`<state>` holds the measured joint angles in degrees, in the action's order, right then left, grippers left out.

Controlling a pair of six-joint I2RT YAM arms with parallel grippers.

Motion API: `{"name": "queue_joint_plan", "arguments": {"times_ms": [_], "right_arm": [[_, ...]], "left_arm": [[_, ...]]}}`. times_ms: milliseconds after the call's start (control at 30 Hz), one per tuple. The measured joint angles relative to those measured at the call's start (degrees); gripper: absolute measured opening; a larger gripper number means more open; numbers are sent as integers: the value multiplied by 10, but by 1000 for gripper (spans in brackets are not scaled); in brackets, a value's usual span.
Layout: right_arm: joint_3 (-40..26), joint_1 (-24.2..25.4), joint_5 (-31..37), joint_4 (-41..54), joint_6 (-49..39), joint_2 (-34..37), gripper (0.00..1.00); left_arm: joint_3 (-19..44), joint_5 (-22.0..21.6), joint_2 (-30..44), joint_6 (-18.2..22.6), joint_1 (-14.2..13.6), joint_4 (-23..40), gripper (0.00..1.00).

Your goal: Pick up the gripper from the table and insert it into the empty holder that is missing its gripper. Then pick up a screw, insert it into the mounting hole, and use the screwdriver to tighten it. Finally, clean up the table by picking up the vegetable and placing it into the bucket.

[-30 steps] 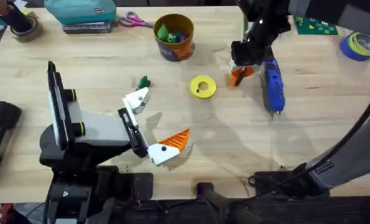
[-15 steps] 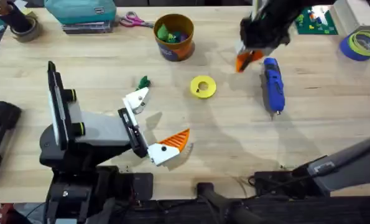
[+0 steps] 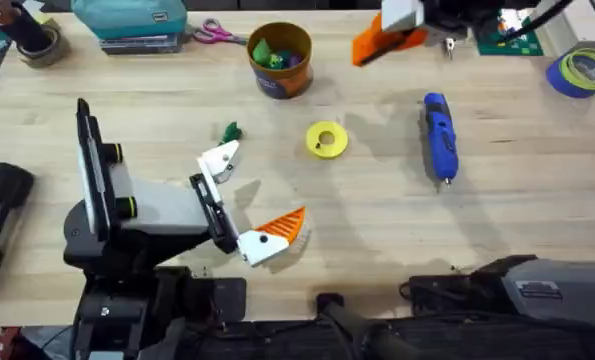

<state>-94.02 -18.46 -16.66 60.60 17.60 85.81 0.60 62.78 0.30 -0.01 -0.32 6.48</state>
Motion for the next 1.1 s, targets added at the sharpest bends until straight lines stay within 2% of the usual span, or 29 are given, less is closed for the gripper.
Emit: {"name": "queue_joint_plan", "arguments": {"times_ms": [67,100,267,400,533,633,900,1100], "right_arm": [[1,0,-36,-24,-1,-6,10],[25,0,-93,-79,-5,-16,10],[120,2,-216,-198,-11,-36,10],[201,14,-338,-298,-10,-38,10],[282,32,-466,-409,11,-38,10],[345,45,-537,-486,40,-38,10],[479,52,-631,-657,131,-38,10],[530,52,-664,-827,231,-28,10]], "left_arm": [[0,0,0,0,0,0,986],[0,0,0,0,0,0,986],[0,0,0,0,0,0,985],[0,0,0,0,0,0,986],[0,0,0,0,0,0,986],[0,0,0,0,0,0,986],[0,0,0,0,0,0,986],[0,0,0,0,0,0,985]]}}
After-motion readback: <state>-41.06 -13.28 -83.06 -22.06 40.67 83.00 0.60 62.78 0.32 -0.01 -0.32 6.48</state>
